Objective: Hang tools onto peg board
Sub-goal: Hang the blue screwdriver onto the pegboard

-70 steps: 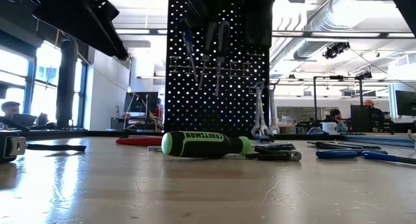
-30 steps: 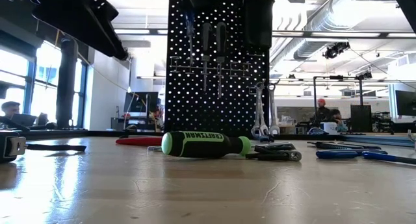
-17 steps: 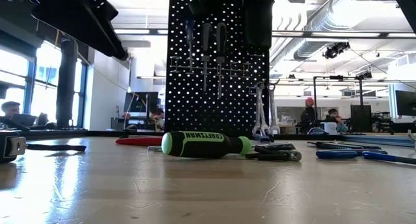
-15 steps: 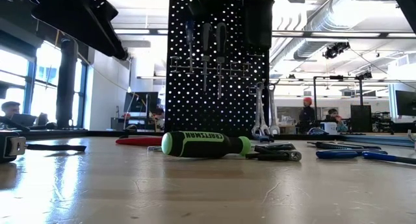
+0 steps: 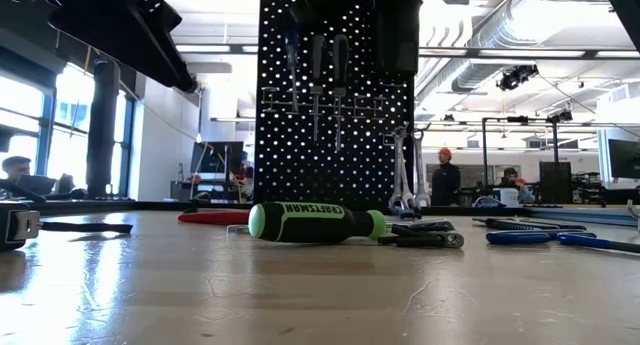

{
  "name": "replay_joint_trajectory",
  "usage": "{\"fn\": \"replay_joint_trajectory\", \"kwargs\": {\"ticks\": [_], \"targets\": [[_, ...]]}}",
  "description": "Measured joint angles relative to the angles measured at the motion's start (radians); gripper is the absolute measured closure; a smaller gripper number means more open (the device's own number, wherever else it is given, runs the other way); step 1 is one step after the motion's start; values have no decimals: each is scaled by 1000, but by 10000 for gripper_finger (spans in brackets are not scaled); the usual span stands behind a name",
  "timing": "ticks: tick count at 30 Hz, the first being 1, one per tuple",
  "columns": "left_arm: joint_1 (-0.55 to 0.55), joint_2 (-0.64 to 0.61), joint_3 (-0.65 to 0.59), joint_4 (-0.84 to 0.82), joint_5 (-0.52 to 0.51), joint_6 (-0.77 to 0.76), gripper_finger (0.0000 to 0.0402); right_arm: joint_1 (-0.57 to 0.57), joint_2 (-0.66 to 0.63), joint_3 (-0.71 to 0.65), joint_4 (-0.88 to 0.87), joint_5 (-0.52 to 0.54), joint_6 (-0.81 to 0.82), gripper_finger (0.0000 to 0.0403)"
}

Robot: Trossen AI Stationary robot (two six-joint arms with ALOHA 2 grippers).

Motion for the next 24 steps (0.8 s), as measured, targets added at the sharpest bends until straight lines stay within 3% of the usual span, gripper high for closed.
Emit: {"fn": "replay_joint_trajectory", "kwargs": {"ticks": [24], "targets": [[0,0,0,0,1,-1,250,11,0,0,7,-3,-46,315]]}}
